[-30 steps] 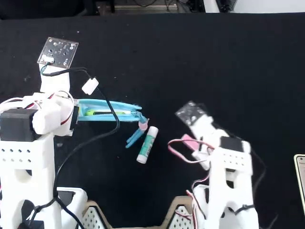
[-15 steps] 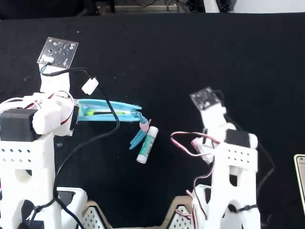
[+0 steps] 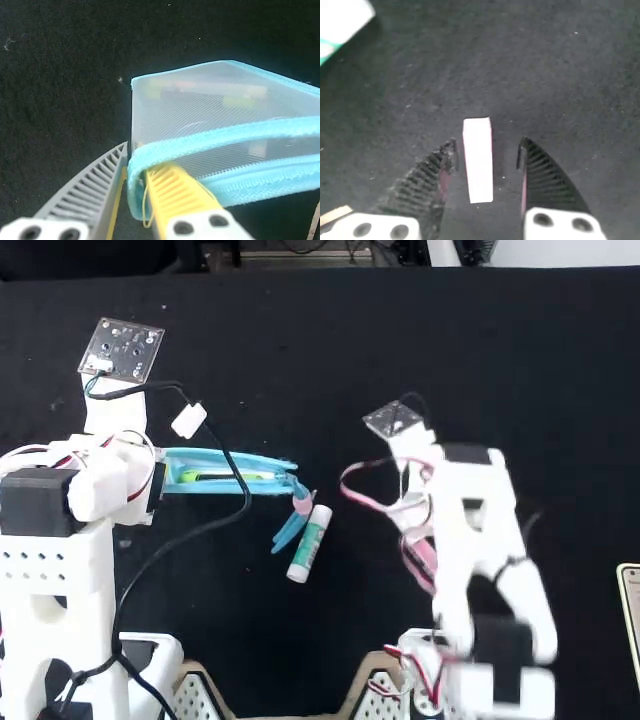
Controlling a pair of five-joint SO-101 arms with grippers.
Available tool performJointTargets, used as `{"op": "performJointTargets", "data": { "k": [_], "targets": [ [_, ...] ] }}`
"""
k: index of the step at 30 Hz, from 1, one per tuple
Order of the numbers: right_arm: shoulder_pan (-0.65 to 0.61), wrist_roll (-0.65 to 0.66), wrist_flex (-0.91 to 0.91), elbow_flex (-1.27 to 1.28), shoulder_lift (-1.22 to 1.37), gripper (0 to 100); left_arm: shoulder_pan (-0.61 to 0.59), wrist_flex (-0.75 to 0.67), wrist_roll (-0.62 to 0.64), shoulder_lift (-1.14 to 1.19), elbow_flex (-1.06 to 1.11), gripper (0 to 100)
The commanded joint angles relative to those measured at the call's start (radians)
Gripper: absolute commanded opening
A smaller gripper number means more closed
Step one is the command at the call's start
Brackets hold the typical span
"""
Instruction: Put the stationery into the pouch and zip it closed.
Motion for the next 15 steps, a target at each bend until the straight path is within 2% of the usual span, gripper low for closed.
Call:
{"op": "performJointTargets", "data": {
  "k": [1,12,15],
  "targets": [
    [0.026,0.051,-0.002,-0.104,0.117,18.7,0.004,-0.005,0.006,-0.014,-0.002,3],
    [0.025,0.069,0.006,-0.134,0.259,18.6,0.004,-0.006,0.006,-0.014,-0.002,3],
    [0.025,0.064,0.005,-0.134,0.255,9.2,0.004,-0.005,0.006,-0.014,-0.002,3]
  ]
}}
